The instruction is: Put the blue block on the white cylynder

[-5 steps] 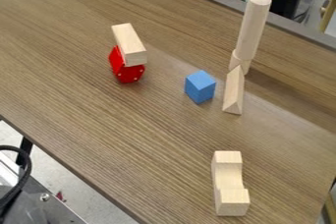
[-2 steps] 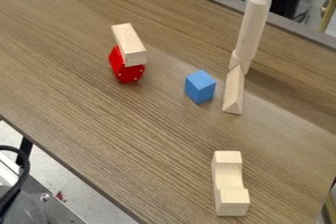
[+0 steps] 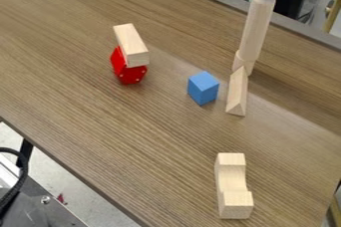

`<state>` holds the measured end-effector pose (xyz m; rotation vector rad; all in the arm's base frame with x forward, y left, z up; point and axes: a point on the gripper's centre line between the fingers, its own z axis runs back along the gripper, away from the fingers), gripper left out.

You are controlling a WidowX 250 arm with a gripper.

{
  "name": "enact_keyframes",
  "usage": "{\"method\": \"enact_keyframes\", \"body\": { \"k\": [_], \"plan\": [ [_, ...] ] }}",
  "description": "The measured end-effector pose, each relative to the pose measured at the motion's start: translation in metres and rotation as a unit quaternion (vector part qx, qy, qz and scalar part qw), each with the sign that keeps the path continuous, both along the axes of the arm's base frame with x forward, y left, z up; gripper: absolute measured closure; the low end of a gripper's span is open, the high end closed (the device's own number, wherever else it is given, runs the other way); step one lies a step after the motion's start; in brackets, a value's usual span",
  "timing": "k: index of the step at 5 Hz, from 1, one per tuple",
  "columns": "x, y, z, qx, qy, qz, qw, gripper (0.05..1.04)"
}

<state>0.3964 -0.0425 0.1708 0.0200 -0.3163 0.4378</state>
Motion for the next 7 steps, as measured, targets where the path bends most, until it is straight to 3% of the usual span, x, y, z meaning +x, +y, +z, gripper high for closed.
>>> {"method": "enact_keyframes", "body": {
  "k": [3,7],
  "plan": [
    [-0.012,0.005,-0.002,-0.011,0.041,0.006,0.9991,0.521],
    [-0.005,0.004,-0.012,-0.007,0.044,0.001,0.9990,0.521]
  ]
}}
